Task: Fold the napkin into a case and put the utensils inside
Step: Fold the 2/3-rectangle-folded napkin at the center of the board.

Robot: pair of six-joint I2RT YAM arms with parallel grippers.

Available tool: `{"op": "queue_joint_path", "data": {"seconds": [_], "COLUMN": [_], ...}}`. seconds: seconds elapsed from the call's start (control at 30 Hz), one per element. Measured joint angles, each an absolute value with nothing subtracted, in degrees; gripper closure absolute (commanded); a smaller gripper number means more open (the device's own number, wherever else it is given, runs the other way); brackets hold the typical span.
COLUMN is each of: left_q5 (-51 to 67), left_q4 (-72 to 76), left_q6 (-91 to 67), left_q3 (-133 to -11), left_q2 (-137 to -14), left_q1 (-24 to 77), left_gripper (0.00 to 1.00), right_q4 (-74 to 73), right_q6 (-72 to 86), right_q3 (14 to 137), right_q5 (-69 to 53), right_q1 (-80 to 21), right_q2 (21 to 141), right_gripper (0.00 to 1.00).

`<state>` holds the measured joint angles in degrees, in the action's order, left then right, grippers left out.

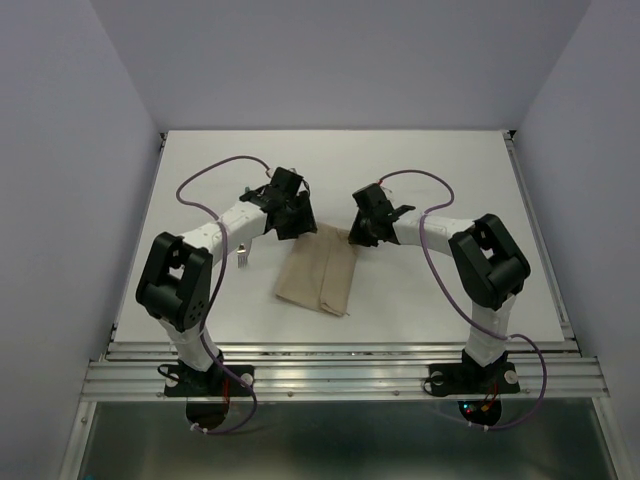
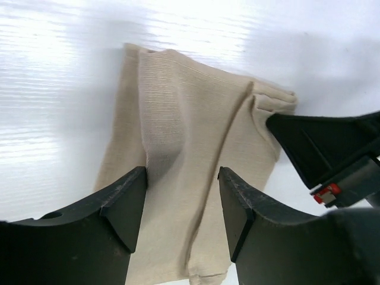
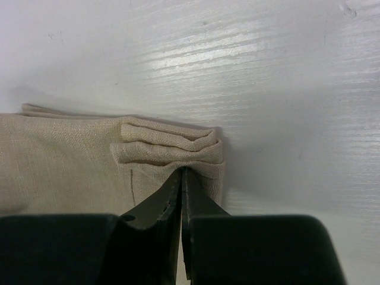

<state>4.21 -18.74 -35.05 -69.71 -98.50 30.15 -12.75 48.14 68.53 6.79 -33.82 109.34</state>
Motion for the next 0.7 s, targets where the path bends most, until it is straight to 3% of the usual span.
{"op": "queue_joint_path", "data": {"seconds": [0.27, 0.7], "left_q5": [2.5, 3.2], "left_q4": [-18.2, -13.6], "left_q6": [-35.0, -34.0], "left_q3": [-66.4, -65.4], "left_q2": [-97.8, -104.8], "left_q1": [27.5, 25.6], "left_gripper": [0.4, 0.52], "right_q4": [-12.4, -11.9], "right_q6": [47.5, 46.9], "right_q3": [68.5, 68.5], "right_q5": [6.4, 6.0], "right_q1": [-33.8, -33.8], "right_q2": [109.4, 109.6], "right_gripper": [0.92, 0.92]}}
